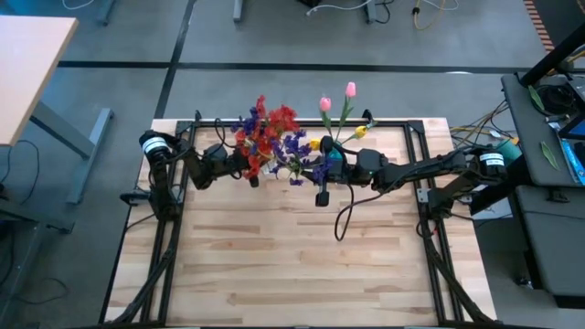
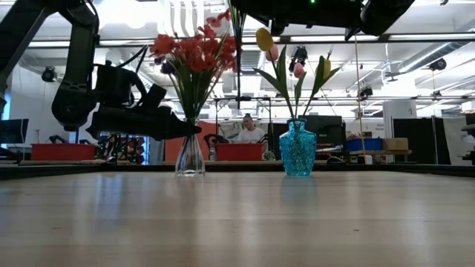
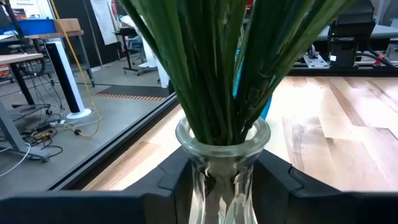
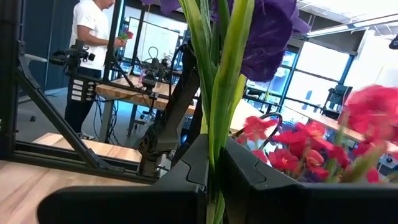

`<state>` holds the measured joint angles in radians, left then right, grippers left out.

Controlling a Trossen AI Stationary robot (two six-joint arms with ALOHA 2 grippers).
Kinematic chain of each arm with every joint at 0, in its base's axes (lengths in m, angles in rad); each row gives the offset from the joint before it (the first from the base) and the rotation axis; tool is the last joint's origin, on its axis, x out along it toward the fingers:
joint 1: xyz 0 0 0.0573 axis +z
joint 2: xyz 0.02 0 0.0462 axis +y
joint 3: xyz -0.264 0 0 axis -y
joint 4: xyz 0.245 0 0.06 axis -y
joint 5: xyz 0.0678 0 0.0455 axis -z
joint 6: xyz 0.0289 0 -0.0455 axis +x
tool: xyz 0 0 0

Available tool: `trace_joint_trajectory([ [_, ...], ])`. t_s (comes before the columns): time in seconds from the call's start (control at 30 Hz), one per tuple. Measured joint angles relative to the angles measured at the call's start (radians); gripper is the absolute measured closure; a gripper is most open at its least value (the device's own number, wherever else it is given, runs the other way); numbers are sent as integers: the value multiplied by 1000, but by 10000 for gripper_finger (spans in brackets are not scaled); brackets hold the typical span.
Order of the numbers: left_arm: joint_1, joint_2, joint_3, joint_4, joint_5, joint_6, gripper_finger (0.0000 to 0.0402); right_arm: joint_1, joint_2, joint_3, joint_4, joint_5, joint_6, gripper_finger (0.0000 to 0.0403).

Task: Sort flowers into vase by color
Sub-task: Put the violet flowers into the transparent vase

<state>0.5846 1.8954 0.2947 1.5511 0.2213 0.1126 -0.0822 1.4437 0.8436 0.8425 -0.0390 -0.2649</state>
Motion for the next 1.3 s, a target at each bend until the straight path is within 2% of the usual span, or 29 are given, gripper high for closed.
trace_joint_trajectory([
  [0.13, 0, 0, 0, 0, 0, 0, 298, 0, 0, 0, 0, 1, 0, 385],
  [0.33, 0, 0, -1, -8, -2, -41, 279, 0, 0, 0, 0, 1, 2, 385],
  [0.63, 2, -3, -2, -33, -2, -66, 299, 0, 0, 0, 0, 1, 1, 385],
  [1.3, 2, -2, -3, -37, 0, -42, 294, 1, 21, 0, 2, -21, -32, 385],
])
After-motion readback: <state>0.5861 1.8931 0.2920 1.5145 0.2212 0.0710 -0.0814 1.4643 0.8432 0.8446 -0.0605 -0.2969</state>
